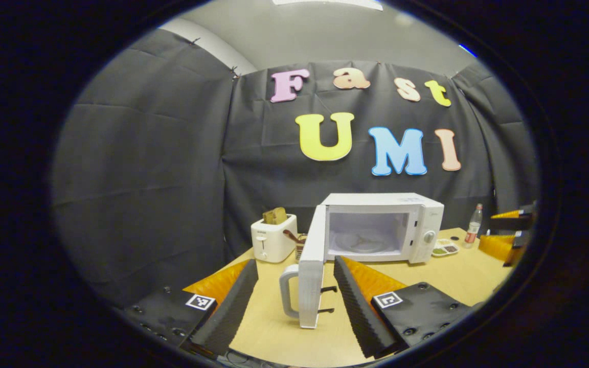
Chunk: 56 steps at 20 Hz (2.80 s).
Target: Open the microwave oven with the left hand, put the food in, and close the microwave oven.
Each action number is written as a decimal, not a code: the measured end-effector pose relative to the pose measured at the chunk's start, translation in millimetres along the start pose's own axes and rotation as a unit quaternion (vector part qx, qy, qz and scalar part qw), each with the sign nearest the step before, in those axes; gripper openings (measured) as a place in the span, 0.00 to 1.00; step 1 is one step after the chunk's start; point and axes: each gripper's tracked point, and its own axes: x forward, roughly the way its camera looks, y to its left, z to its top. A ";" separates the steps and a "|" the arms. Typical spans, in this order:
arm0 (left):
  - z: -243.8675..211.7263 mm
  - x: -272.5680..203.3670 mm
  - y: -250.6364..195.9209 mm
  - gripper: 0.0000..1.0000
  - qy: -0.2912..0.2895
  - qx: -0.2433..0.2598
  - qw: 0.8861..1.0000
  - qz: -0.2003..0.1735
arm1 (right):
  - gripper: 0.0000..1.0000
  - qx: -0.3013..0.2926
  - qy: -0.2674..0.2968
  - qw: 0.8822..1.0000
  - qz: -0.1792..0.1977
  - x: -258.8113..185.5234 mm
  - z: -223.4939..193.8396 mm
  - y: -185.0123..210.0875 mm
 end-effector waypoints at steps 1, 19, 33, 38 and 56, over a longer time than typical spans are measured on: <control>8.2 -4.3 -3.4 0.97 -0.007 0.001 1.000 0.004 | 0.82 -0.006 0.012 1.000 0.013 4.4 -12.0 1.3; 34.6 -45.0 -31.3 0.96 -0.019 0.022 0.998 0.052 | 0.83 -0.082 0.148 0.967 0.189 -8.9 -166.9 36.7; 50.5 -65.9 -34.1 0.96 -0.023 0.042 0.994 0.102 | 0.83 -0.132 0.163 0.949 0.233 12.3 -198.7 37.6; 58.7 -65.0 -39.6 0.94 -0.029 0.037 0.993 0.105 | 0.83 -0.170 0.161 0.943 0.236 14.8 -204.5 34.9; 79.3 -6.8 11.4 0.95 -0.074 -0.004 0.992 0.104 | 0.74 -0.194 0.037 0.973 0.121 81.6 -45.4 4.1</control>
